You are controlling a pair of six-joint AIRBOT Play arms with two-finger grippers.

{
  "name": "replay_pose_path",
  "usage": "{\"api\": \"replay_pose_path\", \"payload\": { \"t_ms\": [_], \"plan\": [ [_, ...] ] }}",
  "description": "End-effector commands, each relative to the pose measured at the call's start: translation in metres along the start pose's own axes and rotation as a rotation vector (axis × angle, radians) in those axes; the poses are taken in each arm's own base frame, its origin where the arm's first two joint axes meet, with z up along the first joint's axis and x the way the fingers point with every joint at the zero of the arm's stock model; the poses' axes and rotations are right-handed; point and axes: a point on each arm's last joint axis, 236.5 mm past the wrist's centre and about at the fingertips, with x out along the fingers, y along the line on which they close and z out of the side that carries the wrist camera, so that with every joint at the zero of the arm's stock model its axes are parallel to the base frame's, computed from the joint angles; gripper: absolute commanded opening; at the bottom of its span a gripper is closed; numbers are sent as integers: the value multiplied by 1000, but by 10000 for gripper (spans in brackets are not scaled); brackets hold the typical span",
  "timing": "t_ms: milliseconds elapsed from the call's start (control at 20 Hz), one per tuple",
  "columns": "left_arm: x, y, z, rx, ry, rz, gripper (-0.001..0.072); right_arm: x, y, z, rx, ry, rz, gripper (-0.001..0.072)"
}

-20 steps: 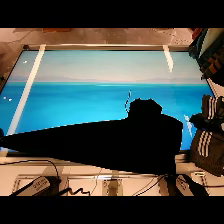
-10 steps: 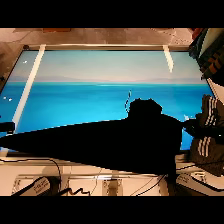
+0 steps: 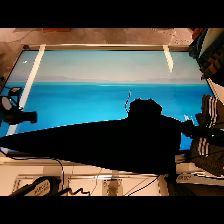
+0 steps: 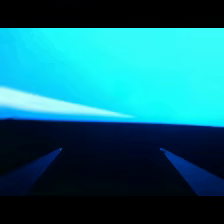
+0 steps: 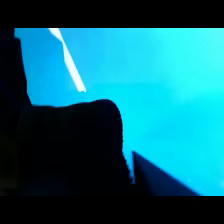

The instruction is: Fold the clothes and pants, and hang the long-sleeved shirts on hangers.

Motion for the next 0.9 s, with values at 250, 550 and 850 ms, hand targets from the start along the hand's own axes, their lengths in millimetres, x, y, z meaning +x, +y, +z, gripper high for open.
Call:
{"api": "replay_pose_path", "payload": {
  "t_ms": [250, 550, 850],
  "plan": [
    [-76, -228, 103, 70, -483, -559, 687, -12, 53, 17, -206, -97, 188, 15],
    [-81, -372, 75, 150, -462, -765, 458, -61, 115, 21, -408, -211, 185, 15],
    [-61, -486, 42, 201, -278, -915, 508, -97, 97, -2, -445, -199, -130, 15]
  ]
}}
